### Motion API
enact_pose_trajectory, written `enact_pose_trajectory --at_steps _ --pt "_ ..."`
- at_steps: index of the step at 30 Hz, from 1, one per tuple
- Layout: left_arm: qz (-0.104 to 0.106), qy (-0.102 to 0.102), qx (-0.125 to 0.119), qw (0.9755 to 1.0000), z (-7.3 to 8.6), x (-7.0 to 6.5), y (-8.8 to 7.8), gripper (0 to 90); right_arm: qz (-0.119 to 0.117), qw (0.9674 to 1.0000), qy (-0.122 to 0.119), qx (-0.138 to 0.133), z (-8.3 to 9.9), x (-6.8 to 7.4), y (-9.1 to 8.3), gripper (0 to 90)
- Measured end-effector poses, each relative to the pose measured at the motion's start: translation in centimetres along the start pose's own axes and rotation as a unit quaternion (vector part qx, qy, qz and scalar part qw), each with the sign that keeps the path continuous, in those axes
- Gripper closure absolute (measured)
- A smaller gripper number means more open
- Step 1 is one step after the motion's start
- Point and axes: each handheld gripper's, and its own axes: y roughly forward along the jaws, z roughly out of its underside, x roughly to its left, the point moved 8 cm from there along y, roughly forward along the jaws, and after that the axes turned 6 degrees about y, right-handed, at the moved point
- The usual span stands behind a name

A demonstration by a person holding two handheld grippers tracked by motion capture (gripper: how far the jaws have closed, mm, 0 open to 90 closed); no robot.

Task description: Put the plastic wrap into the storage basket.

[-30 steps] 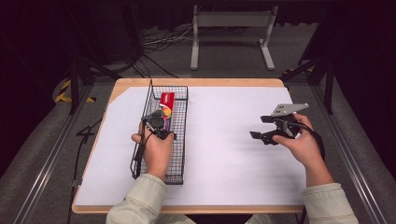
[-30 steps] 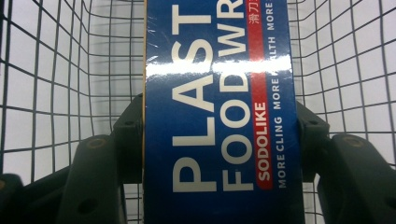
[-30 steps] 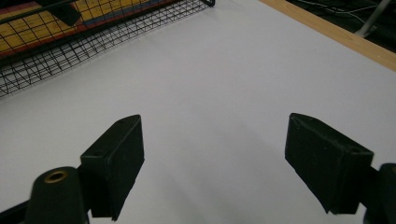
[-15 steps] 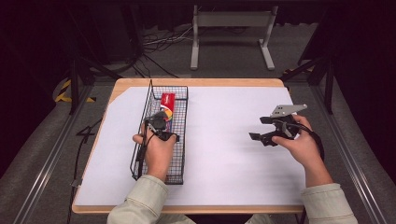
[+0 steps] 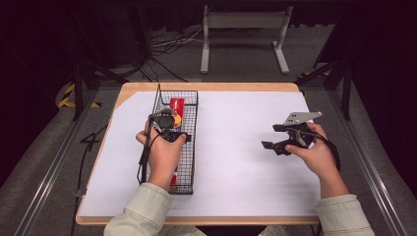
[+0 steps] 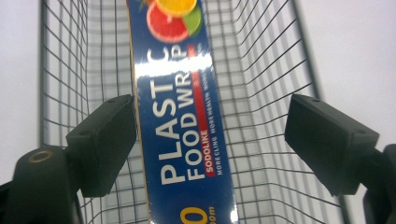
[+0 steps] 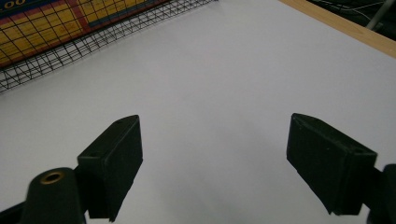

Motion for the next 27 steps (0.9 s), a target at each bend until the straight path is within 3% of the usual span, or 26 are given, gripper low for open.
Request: enact_pose_trajectory --at_steps 6,10,13,19,21,23,24,27 --pt "0.019 0.026 -0.041 0.9986 -1.1 0.7 -2.8 16.9 0.003 1.0000 0.005 -0.004 0.5 -0.1 -0.2 18.8" --pt "0.034 0.049 -0.068 0.9959 -1.3 2.2 -5.0 16.8 0.007 0.9998 0.014 -0.012 0.9 -0.4 -0.6 18.8" --pt "0.043 0.078 -0.092 0.9918 -1.0 4.1 -6.5 17.1 0.010 0.9996 0.019 -0.018 1.3 -0.7 -0.9 18.8" --pt "0.037 0.094 -0.126 0.9869 0.3 9.1 -7.8 17.2 0.017 0.9993 0.029 -0.015 2.2 -1.1 -1.0 18.8" --pt "0.025 0.096 -0.129 0.9866 1.0 10.7 -7.6 17.6 0.019 0.9992 0.033 -0.012 2.5 -1.3 -1.0 18.8" --pt "0.029 0.093 -0.125 0.9874 1.7 11.8 -7.1 17.6 0.021 0.9991 0.036 -0.010 2.7 -1.4 -0.9 18.8" --pt "0.032 0.092 -0.119 0.9881 2.2 12.5 -6.8 17.8 0.022 0.9990 0.037 -0.009 2.9 -1.5 -0.9 18.8" --pt "0.016 0.077 -0.109 0.9909 3.2 14.1 -5.9 17.7 0.023 0.9989 0.040 -0.004 3.2 -1.7 -0.8 18.8"
